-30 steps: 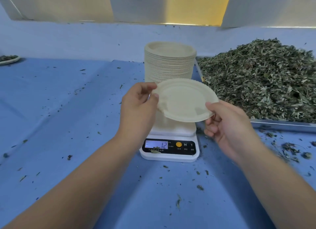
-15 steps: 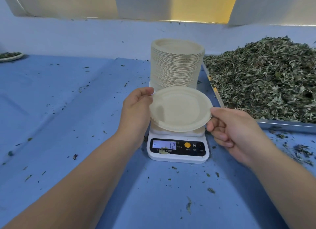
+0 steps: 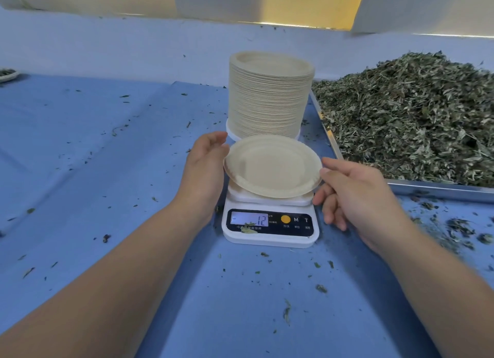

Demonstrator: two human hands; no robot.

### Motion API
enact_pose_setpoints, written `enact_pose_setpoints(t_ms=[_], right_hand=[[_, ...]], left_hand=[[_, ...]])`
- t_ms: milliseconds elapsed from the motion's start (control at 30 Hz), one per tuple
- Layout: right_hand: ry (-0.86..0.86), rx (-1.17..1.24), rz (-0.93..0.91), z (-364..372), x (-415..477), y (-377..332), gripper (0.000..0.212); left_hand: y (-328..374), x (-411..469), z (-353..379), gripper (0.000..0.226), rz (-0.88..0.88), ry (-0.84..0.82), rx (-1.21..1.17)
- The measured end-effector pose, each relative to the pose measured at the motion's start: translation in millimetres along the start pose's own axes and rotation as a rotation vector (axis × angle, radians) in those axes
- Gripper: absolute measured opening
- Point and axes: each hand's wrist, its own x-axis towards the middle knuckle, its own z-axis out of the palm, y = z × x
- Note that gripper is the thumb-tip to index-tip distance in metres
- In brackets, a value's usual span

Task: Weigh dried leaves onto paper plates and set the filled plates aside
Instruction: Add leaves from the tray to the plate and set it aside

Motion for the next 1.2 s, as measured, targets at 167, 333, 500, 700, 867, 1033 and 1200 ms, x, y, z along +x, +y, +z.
enact_pose_setpoints(t_ms=[167,333,500,700,867,1033,1200], right_hand=[[0.052,-0.043,-0.133,-1,-4,-4,0.034],[0.077,0.009,-0.217,1,-10,-10,0.019],[0.091,0.011,-0.247,3,-16,-15,0.022],[0.156,0.008,-0.279,4,-20,-18,0.023],[0.157,0.005,-0.292,5,-20,-18,0.023],[0.150,-0.008,-0.300,5,-20,-16,0.025],[0.160,-0.020,-0.307,4,-19,-16,0.024]], left_hand=[[-1,-3,-1,0.028,-0.022,-0.008,0.007],[-2,-3,0,0.031,-0.021,0.000,-0.034],[-4,-1,1,0.033,-0.001,0.004,-0.029],[-4,-3,1,0.029,0.000,0.000,-0.020],[-4,-2,0,0.035,-0.018,-0.002,-0.017],[-4,-1,1,0.041,-0.027,-0.001,-0.023],[-4,-1,1,0.039,-0.030,0.001,-0.018]])
